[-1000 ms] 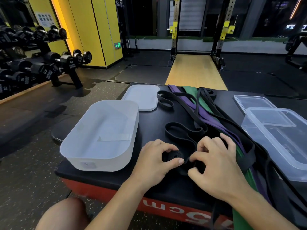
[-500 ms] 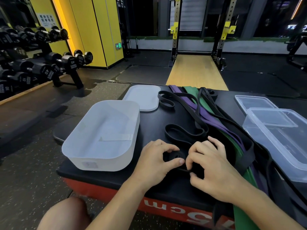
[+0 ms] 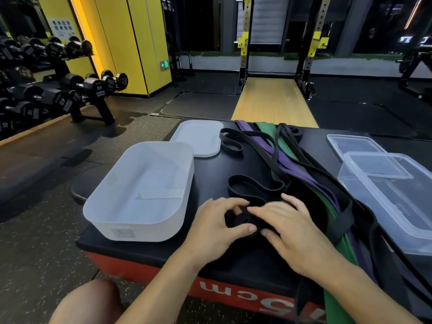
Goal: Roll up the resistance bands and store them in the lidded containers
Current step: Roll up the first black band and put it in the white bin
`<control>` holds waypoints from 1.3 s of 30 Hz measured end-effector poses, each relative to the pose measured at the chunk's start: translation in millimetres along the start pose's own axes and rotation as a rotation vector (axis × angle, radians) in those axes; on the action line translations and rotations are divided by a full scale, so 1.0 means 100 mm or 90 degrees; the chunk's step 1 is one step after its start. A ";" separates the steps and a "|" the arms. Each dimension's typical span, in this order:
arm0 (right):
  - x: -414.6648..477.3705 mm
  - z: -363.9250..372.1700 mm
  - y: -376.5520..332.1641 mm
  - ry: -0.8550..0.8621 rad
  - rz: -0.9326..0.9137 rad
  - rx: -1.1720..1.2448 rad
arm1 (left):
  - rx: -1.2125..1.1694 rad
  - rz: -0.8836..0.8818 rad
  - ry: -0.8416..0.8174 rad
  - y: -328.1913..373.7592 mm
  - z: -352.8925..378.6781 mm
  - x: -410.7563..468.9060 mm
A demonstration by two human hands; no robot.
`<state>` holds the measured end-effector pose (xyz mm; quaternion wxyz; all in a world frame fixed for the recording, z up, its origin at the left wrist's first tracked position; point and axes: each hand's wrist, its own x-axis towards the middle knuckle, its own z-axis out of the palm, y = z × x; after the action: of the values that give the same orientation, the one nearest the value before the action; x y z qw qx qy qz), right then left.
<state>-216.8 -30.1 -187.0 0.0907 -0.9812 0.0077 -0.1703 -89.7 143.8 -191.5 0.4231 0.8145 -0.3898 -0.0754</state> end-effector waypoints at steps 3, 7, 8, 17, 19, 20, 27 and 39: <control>-0.03 0.00 0.03 -0.006 -0.014 -0.004 | -0.036 -0.017 -0.002 0.01 -0.01 -0.03; -0.03 0.00 0.02 0.009 -0.012 0.030 | -0.065 0.001 -0.008 0.01 -0.05 -0.07; -0.02 0.00 0.00 0.013 0.002 0.051 | -0.079 0.004 -0.012 0.02 -0.05 -0.08; -0.01 0.04 -0.04 0.049 0.012 0.019 | -0.099 0.057 -0.065 0.01 -0.08 -0.07; -0.01 0.03 -0.05 0.048 0.009 0.017 | -0.112 0.065 -0.059 0.00 -0.08 -0.06; -0.02 0.02 -0.04 0.037 0.009 0.025 | -0.102 0.070 -0.060 0.00 -0.08 -0.05; -0.05 -0.06 0.03 -0.075 0.009 0.141 | -0.090 0.077 -0.058 -0.01 -0.09 -0.07; -0.04 -0.05 -0.07 -0.021 0.000 0.087 | 0.088 0.076 0.068 0.02 0.00 -0.12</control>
<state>-222.0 -24.4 -182.5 0.1573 -0.9754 -0.0052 -0.1544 -99.5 151.6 -192.3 0.3900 0.8198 -0.4189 0.0210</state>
